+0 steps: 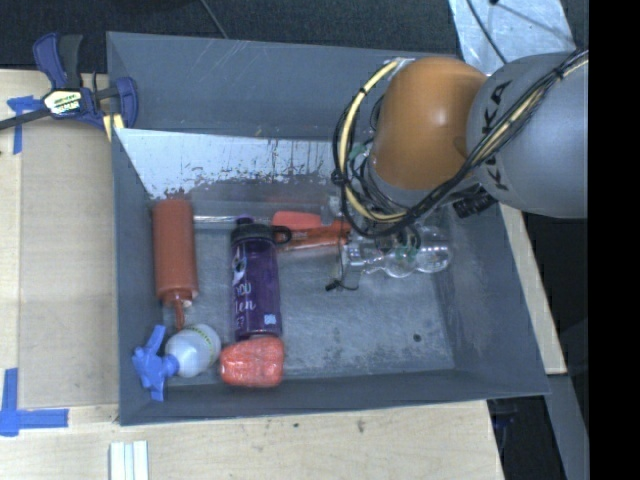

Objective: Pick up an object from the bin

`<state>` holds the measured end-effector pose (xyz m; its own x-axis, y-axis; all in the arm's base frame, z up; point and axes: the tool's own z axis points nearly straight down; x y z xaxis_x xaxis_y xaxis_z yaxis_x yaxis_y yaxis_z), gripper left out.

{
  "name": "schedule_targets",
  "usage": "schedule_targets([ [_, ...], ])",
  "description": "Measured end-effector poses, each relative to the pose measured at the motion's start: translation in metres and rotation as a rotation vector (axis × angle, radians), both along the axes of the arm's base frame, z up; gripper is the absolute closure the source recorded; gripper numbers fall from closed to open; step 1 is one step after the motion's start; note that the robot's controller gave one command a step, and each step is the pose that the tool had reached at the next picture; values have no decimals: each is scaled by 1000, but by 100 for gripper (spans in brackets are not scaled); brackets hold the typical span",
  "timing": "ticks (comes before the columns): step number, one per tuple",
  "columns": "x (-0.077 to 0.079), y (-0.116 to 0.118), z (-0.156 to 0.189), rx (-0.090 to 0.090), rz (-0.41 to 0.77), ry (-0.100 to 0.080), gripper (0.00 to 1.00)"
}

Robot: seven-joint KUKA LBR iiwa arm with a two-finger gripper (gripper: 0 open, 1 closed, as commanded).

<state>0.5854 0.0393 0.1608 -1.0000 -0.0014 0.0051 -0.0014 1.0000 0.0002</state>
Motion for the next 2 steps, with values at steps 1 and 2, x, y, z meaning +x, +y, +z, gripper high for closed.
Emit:
schedule_targets([
  [1,2,0,5,0,-1,-9,0],
  [2,41,-13,-77,1,-10,-16,0],
])
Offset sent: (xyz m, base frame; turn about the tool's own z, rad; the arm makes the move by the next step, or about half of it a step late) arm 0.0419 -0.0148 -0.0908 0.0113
